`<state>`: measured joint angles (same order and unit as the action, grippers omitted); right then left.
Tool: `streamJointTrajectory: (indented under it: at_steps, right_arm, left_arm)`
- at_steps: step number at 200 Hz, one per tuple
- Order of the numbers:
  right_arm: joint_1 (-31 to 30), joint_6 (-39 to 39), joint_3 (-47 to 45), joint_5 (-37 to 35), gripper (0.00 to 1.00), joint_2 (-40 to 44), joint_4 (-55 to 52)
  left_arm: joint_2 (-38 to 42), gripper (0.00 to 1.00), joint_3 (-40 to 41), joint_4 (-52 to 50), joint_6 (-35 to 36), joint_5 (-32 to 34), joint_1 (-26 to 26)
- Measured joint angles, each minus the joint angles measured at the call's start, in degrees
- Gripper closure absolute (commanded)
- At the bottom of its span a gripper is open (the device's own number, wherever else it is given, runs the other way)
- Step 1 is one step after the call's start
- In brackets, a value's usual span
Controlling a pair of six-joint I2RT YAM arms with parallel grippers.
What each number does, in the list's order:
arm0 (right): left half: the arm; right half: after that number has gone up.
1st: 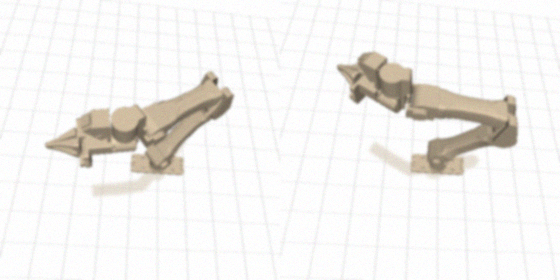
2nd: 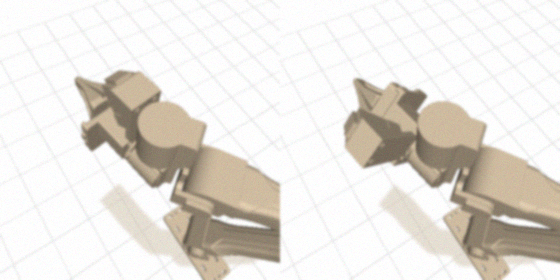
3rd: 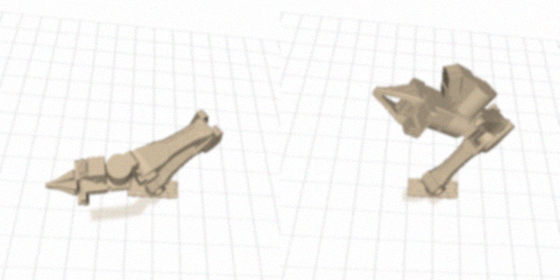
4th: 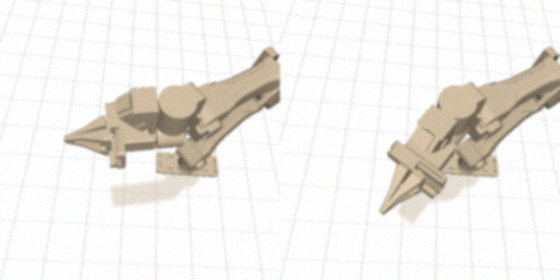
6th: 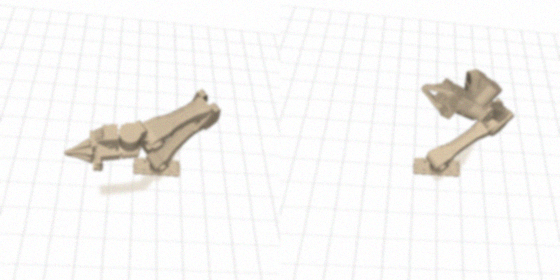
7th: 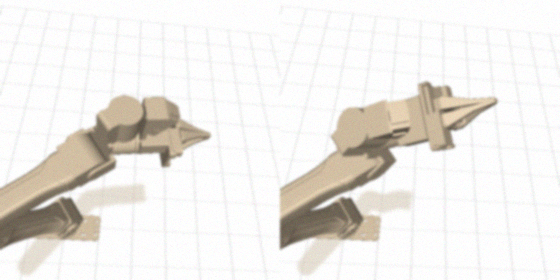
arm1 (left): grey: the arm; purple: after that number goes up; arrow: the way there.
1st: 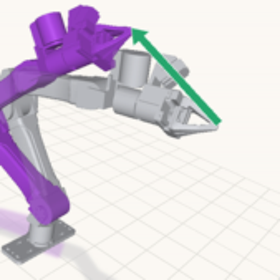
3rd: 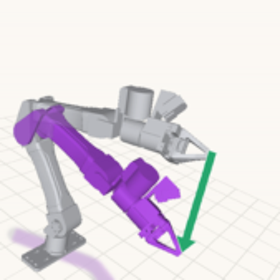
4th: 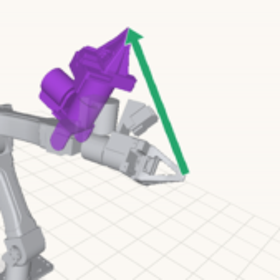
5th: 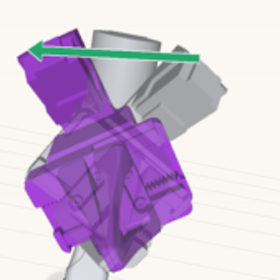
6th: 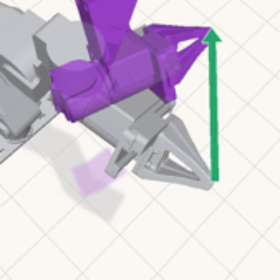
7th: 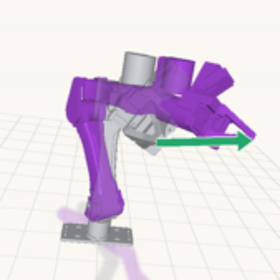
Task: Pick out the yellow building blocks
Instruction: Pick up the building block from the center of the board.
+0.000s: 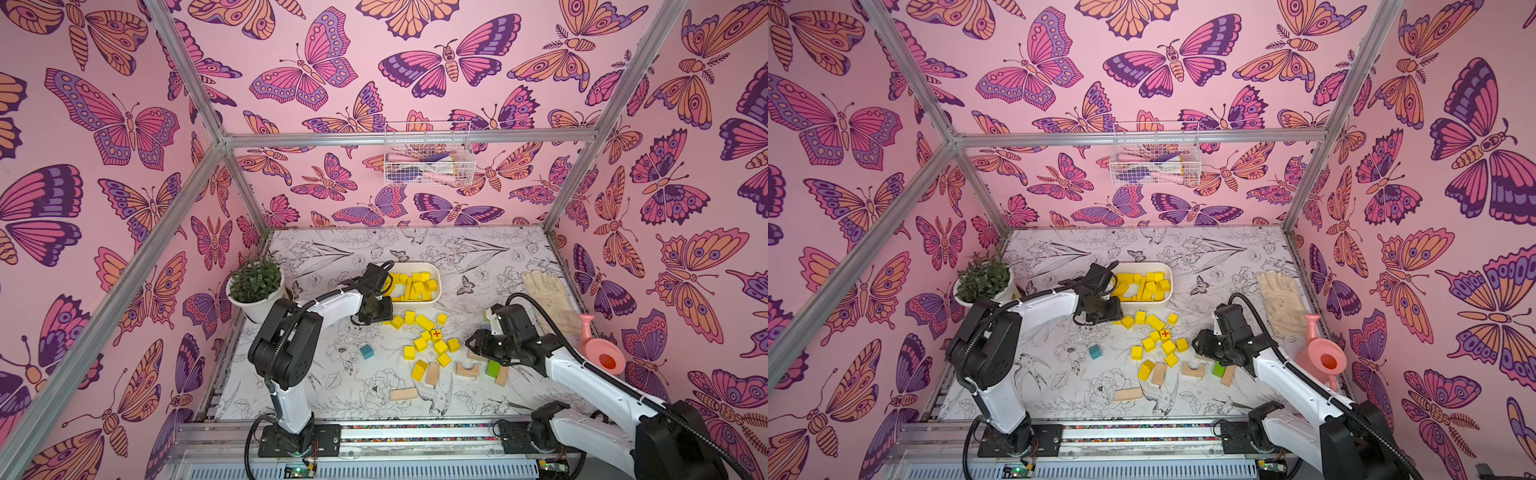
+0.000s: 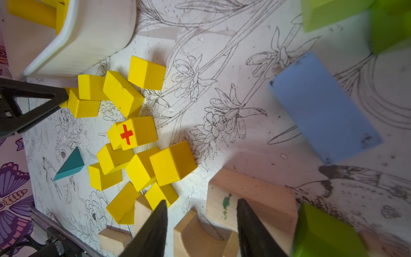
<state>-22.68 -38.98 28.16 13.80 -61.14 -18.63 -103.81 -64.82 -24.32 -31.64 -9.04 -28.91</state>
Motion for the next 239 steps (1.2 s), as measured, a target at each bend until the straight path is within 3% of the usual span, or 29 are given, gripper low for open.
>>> streamJointTrajectory:
  at_steps: [36, 124, 176, 239]
  right_arm:
    - [0.2, 0.0, 0.0, 0.1, 0.48, 0.0, 0.0]
    - [0.2, 0.0, 0.0, 0.4, 0.48, 0.6, 0.0]
    - [0.2, 0.0, 0.0, 0.4, 0.48, 0.6, 0.0]
    - [0.5, 0.0, 0.0, 0.4, 0.48, 0.6, 0.0]
  left_arm:
    - [0.1, 0.72, -0.1, -1.0, 0.1, 0.7, 0.0]
    - [0.3, 0.78, -0.2, -1.0, 0.5, 1.1, 0.0]
    - [1.6, 0.76, 1.3, -0.9, 2.0, 1.4, 0.0]
    - [1.0, 0.61, 0.2, -5.1, 3.0, 5.5, 0.0]
